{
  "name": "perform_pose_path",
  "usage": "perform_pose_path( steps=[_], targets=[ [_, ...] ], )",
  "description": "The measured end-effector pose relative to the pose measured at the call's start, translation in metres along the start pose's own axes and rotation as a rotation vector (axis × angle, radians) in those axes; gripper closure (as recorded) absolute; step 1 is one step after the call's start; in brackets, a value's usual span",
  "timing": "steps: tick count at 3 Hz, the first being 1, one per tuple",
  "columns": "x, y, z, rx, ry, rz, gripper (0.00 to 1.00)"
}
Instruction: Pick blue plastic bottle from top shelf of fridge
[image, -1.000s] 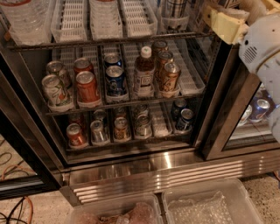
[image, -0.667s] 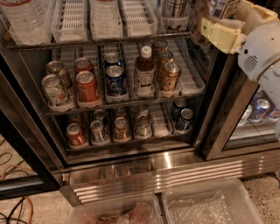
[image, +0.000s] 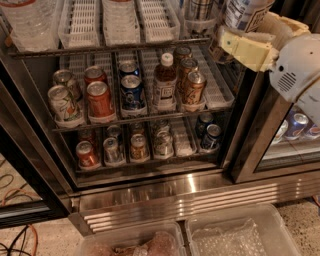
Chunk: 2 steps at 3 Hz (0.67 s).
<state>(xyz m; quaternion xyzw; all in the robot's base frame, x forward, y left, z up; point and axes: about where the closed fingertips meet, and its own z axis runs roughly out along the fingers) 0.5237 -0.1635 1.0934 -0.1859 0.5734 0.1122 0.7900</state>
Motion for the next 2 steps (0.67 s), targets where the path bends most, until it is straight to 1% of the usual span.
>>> perform_pose_path(
  steps=[1,2],
  targets=[
    [0.0011,0.0029,-0.0022,-0.021,0.006,0.017,1.00],
    [0.0018,0.0037,-0.0037,-0.030,0.008,0.022,1.00]
  ],
)
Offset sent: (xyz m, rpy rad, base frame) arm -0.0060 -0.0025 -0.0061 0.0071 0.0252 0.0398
